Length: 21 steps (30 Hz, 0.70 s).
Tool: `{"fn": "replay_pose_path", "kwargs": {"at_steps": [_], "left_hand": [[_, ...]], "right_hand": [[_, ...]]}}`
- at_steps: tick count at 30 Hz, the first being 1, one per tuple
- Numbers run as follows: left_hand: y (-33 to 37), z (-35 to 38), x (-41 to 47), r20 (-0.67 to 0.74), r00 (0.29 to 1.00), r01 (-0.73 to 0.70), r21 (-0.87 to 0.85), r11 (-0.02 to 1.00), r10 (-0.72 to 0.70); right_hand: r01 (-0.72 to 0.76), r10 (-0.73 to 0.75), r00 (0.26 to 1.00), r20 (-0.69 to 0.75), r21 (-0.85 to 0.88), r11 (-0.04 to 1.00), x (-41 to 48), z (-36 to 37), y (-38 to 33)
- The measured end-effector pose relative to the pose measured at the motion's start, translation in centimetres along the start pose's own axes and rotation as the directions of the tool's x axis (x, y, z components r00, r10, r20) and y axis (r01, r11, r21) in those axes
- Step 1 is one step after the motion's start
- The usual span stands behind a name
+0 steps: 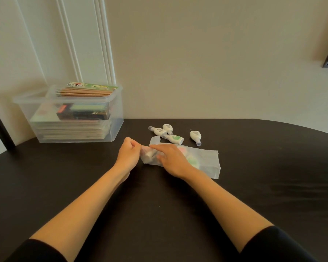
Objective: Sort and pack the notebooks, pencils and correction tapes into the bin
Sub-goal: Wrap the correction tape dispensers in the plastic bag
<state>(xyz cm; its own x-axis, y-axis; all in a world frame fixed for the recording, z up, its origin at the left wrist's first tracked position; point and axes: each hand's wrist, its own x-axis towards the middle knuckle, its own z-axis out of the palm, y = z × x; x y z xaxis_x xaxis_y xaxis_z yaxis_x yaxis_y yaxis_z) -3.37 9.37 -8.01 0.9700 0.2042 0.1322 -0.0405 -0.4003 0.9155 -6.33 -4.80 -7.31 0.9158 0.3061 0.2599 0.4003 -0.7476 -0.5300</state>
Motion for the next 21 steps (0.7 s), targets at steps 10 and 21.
{"fn": "replay_pose_path", "kwargs": {"at_steps": [10, 21], "left_hand": [[0.5, 0.0, 0.3, 0.168, 0.973, -0.192, 0.217, 0.957, 0.157], [1.3, -0.4, 1.3, 0.070, 0.995, 0.065, 0.074, 0.995, -0.070]], "right_hand": [[-0.066, 0.081, 0.993, 0.085, -0.171, 0.983, 1.3, -0.5, 1.2], [-0.061, 0.065, 0.990, 0.123, -0.035, 0.998, 0.8, -0.9, 1.3]]}}
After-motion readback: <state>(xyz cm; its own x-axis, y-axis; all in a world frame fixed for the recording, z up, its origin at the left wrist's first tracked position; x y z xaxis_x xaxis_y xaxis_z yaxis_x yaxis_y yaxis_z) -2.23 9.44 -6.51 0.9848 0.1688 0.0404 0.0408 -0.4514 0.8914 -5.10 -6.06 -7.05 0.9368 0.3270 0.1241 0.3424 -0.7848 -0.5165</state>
